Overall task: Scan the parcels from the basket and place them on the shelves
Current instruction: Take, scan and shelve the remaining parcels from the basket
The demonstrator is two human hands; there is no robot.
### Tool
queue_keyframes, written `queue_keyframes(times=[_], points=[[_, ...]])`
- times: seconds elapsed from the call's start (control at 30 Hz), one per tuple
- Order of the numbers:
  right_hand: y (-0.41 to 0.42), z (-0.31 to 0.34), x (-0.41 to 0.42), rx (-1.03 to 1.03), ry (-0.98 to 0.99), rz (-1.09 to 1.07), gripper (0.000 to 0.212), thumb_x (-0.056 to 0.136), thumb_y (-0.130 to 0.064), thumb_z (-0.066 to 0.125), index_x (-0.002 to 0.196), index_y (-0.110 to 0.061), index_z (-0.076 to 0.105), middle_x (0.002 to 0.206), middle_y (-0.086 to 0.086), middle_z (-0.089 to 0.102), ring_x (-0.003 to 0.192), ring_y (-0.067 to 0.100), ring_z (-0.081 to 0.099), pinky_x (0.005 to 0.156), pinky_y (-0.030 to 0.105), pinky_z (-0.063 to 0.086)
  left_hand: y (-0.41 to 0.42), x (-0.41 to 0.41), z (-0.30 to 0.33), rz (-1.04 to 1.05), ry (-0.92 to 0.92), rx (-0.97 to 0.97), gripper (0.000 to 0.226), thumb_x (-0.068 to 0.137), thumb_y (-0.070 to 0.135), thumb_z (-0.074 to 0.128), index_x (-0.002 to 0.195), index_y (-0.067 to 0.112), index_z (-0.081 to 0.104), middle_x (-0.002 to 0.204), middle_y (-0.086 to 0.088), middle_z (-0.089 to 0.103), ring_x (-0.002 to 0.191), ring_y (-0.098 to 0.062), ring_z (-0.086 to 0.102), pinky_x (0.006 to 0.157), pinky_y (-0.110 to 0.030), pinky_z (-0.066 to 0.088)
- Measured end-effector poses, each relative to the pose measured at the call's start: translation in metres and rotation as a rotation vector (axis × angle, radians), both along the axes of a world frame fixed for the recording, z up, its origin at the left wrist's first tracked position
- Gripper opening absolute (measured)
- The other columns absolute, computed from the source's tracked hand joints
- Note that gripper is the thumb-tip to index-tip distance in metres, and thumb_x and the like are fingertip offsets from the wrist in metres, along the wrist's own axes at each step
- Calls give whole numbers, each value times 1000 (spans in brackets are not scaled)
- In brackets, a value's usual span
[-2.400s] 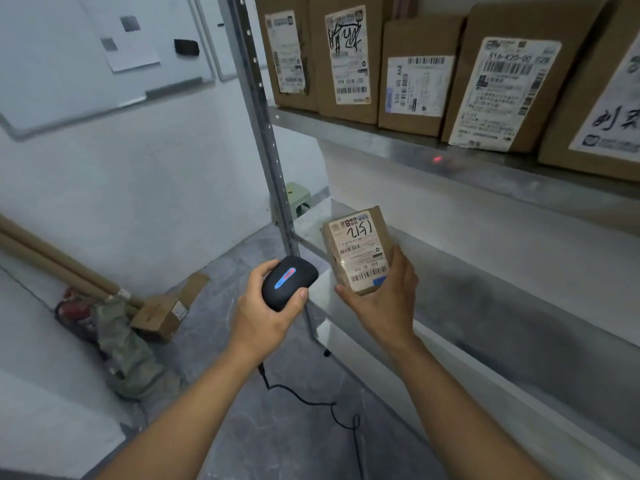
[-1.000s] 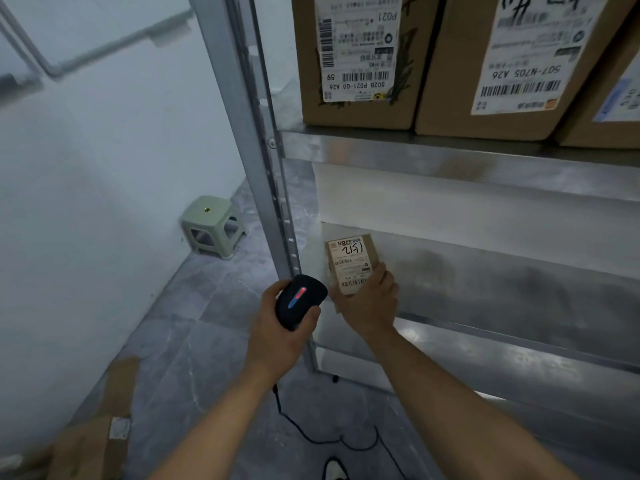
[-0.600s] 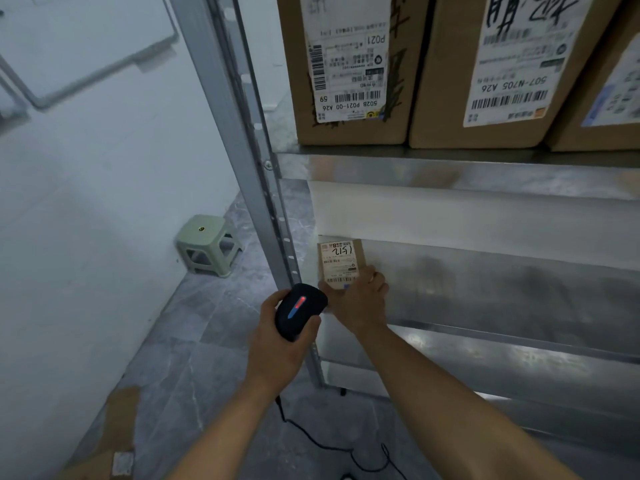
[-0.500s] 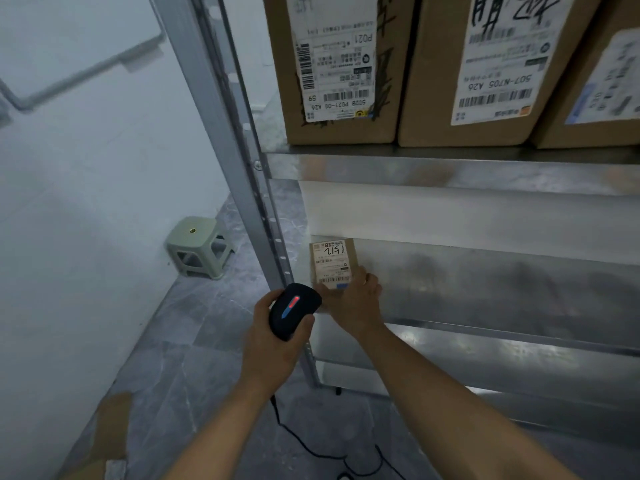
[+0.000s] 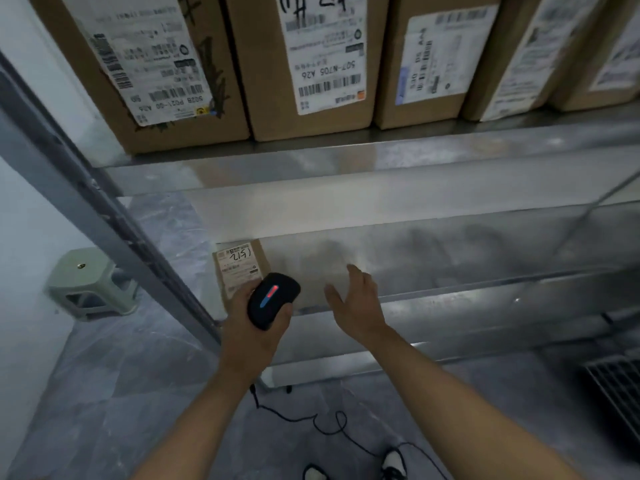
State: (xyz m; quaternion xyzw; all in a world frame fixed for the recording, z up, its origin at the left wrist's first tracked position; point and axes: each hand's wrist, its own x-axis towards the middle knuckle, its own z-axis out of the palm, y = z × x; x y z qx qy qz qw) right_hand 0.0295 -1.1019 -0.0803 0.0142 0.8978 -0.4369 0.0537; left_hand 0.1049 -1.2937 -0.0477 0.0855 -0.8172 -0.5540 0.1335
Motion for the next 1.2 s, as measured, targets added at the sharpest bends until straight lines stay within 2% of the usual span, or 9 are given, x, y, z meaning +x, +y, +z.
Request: queue_keyframes(times=[0.13, 0.23, 0.4, 0.5, 0.63, 0.8, 0.93, 1.07, 1.2], points=[[56, 1, 14, 7, 20, -99, 73, 101, -49, 54, 159, -17, 23, 157, 8, 33, 144, 24, 32, 113, 33, 33, 44, -18, -3, -155, -4, 14, 52, 88, 16, 79, 131, 23, 50, 117, 19, 57, 100, 17, 59, 79, -5, 48], [104, 4, 28, 13, 40, -169, 74, 100, -51, 54, 159, -18, 24, 158, 5, 34, 145, 21, 32, 114, 30, 31, 82, -28, -2, -241, -3, -5, 53, 88, 18, 81, 131, 23, 51, 117, 18, 58, 101, 16, 59, 80, -4, 47], [182, 16, 61, -10, 53, -271, 78, 94, -60, 58, 157, -25, 29, 158, -3, 36, 144, 18, 35, 118, 42, 36, 150, -37, 4, -367, -8, -14, 58, 83, 28, 83, 132, 23, 53, 111, 27, 59, 94, 18, 60, 73, -3, 47], [227, 22, 84, 6, 75, -362, 69, 96, -54, 61, 153, -24, 38, 153, -4, 40, 140, 17, 39, 114, 33, 37, 196, -43, 12, -484, -21, -30, 58, 82, 31, 86, 130, 32, 53, 107, 25, 64, 92, 13, 64, 74, -5, 49], [287, 26, 117, 118, 113, -424, 60, 99, -49, 59, 151, -25, 42, 152, -6, 41, 140, 13, 35, 108, 22, 28, 265, -47, 20, -620, -22, -41, 62, 76, 47, 85, 128, 37, 53, 107, 22, 67, 93, 8, 66, 74, -6, 50], [366, 26, 155, 137, 115, -547, 55, 98, -47, 60, 146, -22, 49, 143, -4, 50, 136, 13, 42, 111, 30, 36, 352, -44, 20, -784, -30, -68, 55, 82, 30, 86, 126, 37, 54, 101, 23, 68, 90, 7, 66, 71, -7, 50], [427, 12, 190, 111, 101, -722, 37, 98, -38, 63, 129, -18, 64, 124, -5, 61, 120, 16, 56, 101, 32, 46, 414, -40, 19, -905, -14, -106, 56, 82, 26, 87, 126, 35, 55, 98, 39, 65, 89, 7, 67, 72, -10, 53], [468, 6, 217, 67, 116, -902, 27, 97, -28, 65, 120, -14, 68, 116, -2, 64, 111, 15, 58, 99, 30, 46, 473, -39, 18, -1003, 6, -122, 57, 75, 36, 88, 121, 43, 56, 100, 38, 66, 91, 6, 68, 72, -7, 50], [499, 17, 225, 9, 154, -1022, 27, 97, -26, 65, 121, -14, 67, 116, -2, 64, 110, 13, 58, 98, 29, 46, 537, -46, 18, -1118, 32, -131, 61, 72, 40, 85, 126, 34, 57, 103, 40, 64, 92, 7, 67, 72, -5, 48]])
